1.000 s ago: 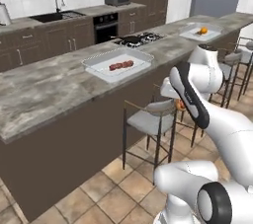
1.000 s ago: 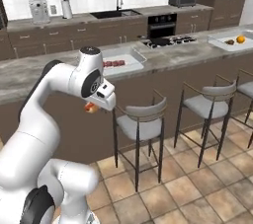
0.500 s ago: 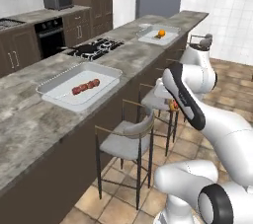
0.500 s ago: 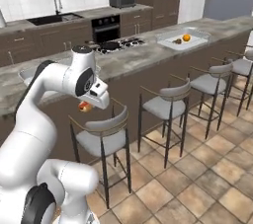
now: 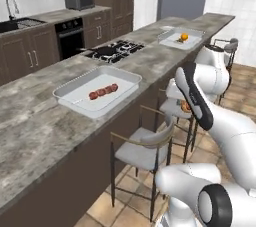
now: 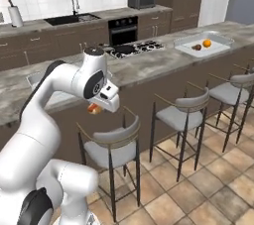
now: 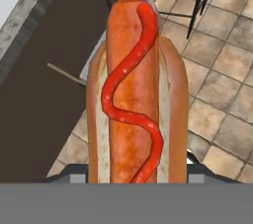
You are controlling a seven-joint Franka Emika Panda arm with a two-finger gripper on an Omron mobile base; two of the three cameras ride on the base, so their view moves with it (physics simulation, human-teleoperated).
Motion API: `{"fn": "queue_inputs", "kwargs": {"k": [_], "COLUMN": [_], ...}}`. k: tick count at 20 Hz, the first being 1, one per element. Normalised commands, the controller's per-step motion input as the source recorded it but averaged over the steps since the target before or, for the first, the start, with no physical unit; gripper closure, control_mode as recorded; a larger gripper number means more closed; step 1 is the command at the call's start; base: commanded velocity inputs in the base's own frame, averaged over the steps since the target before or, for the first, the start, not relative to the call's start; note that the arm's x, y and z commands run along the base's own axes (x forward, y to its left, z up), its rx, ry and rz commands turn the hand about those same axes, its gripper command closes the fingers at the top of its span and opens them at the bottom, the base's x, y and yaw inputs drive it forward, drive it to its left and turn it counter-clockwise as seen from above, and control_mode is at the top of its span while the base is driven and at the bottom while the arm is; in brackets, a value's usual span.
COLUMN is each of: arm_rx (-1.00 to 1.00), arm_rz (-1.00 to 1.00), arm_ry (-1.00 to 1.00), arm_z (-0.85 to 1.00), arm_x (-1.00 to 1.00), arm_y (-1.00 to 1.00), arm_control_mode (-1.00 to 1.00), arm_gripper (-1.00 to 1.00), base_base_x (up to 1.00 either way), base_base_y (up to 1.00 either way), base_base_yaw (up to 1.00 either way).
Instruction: Place the cold items (orange and pear) from the fridge in one tupperware on the dining counter. Place the warm items (hot dog and kebab skewer) in the stove area in another tupperware.
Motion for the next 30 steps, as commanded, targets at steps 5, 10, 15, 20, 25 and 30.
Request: {"fn": "queue_inputs", "kwargs": {"k": [5,10,15,20,25,30], "arm_rx": [0.0,0.0,0.0,0.0,0.0,0.0], "arm_rz": [0.0,0.0,0.0,-0.01,-0.24,-0.35], "arm_ry": [0.0,0.0,0.0,0.03,0.01,0.0], "arm_z": [0.0,0.0,0.0,0.0,0.0,0.0], "arm_x": [0.0,0.0,0.0,0.5,0.67,0.54], "arm_y": [0.0,0.0,0.0,0.24,0.63,0.51], "arm_control_mode": [1.0,1.0,1.0,-1.0,-1.0,-1.0], "arm_gripper": [1.0,1.0,1.0,1.0,1.0,1.0], "base_base_x": [0.87,0.52,0.67,0.33,0.0,0.0], "base_base_y": [0.07,0.4,0.37,0.12,0.0,0.0], "base_base_yaw": [0.41,0.01,0.0,0.0,0.0,0.0]}}
